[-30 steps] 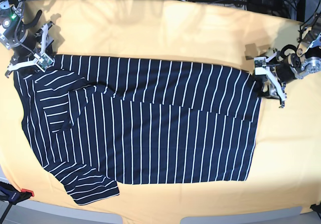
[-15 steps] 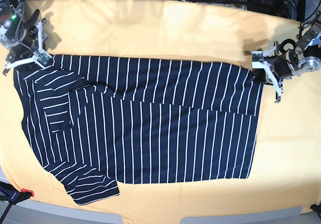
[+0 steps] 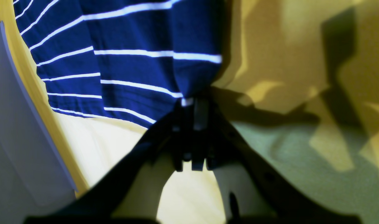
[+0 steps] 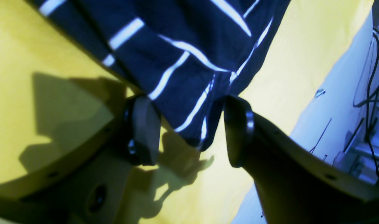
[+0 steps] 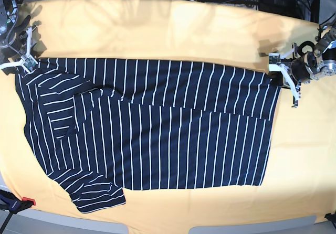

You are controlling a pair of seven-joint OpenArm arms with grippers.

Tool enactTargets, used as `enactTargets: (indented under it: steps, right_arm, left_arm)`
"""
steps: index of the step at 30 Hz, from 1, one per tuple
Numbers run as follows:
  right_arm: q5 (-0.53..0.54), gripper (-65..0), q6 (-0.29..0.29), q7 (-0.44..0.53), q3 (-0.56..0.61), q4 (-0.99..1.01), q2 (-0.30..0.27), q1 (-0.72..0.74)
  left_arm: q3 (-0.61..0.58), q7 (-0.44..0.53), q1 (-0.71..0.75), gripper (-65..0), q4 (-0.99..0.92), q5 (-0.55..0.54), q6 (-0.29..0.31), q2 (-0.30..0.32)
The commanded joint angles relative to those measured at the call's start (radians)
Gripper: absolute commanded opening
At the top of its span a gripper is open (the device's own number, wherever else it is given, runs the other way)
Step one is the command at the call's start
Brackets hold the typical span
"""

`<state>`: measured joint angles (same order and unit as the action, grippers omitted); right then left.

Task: Fold the T-shirt properly
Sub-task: 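Grip the folded edge and drag the shirt toward the robot base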

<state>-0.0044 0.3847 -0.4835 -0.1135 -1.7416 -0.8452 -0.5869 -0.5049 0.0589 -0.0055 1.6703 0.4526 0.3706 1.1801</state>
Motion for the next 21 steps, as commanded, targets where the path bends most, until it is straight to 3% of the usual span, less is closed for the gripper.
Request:
enactTargets:
  steps: [1, 5, 8, 9, 13, 17, 21]
  right_arm:
    - [-0.016, -33.9, 0.0, -0.002, -0.007, 0.005, -0.017, 0.003]
    - [-0.049, -43.9, -0.012, -0.009, -0.007, 0.018, -0.018, 0.031]
    - [-0.049, -62.0, -0.014, -0.01, -0.007, 0.018, -0.02, 0.054]
    - [-0.049, -65.0, -0.014, -0.01, -0.007, 0.018, -0.021, 0.061]
    - [-0.018, -65.0, -0.016, -0.018, -0.007, 0.003, -0.033, 0.066]
    - [0.116, -65.0, 0.066, -0.107, -0.007, -0.014, -0.095, 0.062]
    - [0.213, -65.0, 0.119, -0.121, -0.008, -0.026, -0.18, 0.013]
  left_arm:
    - [0.01, -0.007, -0.011, -65.0, 0.007, 0.002, -0.009, 0.031]
    - [0.01, -0.006, -0.015, -65.0, 0.008, 0.002, -0.009, 0.031]
    - [0.01, -0.004, -0.014, -65.0, 0.01, -0.003, -0.009, 0.031]
    - [0.01, -0.004, -0.014, -65.0, 0.013, -0.016, -0.009, 0.032]
    - [0.01, -0.007, -0.014, -65.0, 0.05, -0.075, -0.008, 0.048]
    - [0.01, -0.007, -0.014, -65.0, 0.086, -0.121, -0.004, 0.103]
    - [0.01, -0.006, -0.014, -65.0, 0.114, -0.164, 0.017, 0.171]
